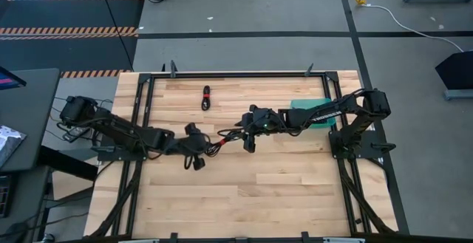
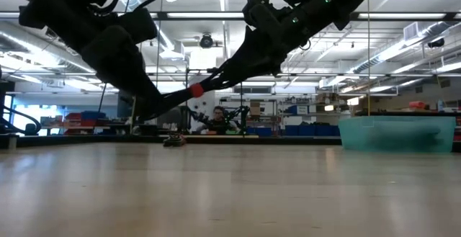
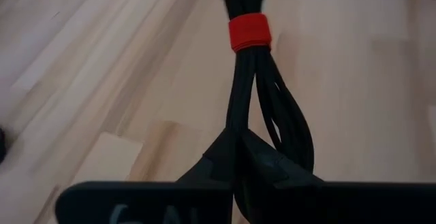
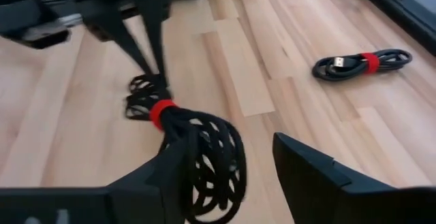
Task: Pick and place USB-C Cables
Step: Put the bottom black charger cable into the bin
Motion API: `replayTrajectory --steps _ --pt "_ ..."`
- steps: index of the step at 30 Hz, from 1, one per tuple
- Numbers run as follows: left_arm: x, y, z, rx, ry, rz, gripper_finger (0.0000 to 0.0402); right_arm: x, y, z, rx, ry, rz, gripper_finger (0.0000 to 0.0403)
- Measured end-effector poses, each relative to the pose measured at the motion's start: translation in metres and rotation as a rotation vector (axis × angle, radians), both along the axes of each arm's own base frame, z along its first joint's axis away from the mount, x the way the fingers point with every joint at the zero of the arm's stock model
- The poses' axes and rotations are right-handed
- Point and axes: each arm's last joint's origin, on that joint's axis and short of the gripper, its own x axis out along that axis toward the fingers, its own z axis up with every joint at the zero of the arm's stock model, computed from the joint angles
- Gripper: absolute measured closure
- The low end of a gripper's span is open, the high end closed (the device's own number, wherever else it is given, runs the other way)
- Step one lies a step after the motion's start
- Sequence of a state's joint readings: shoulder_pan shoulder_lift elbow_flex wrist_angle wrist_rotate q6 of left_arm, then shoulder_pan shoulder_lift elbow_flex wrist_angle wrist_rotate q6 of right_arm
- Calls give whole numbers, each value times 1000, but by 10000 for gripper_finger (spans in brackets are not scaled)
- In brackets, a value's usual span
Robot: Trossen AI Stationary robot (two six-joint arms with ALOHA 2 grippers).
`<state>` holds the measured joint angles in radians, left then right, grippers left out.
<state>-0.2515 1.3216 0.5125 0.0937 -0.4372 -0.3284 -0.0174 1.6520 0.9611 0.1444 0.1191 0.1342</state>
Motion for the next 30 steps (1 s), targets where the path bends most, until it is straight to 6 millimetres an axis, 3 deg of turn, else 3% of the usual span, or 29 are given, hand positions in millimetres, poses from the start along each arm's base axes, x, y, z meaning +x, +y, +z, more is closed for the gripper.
replayTrajectory --steps 4,9,22,30 --pt "1 -2 2 -5 -20 -7 386 0 -1 0 -45 10 -21 253" --pt "1 -2 2 -2 -19 -8 379 -1 -1 -1 -90 22 7 380" --pt "5 3 8 139 -70 8 242 -5 -1 -8 -124 116 13 388" --pt "6 10 25 158 -167 26 213 -19 -8 -9 -231 243 -203 388"
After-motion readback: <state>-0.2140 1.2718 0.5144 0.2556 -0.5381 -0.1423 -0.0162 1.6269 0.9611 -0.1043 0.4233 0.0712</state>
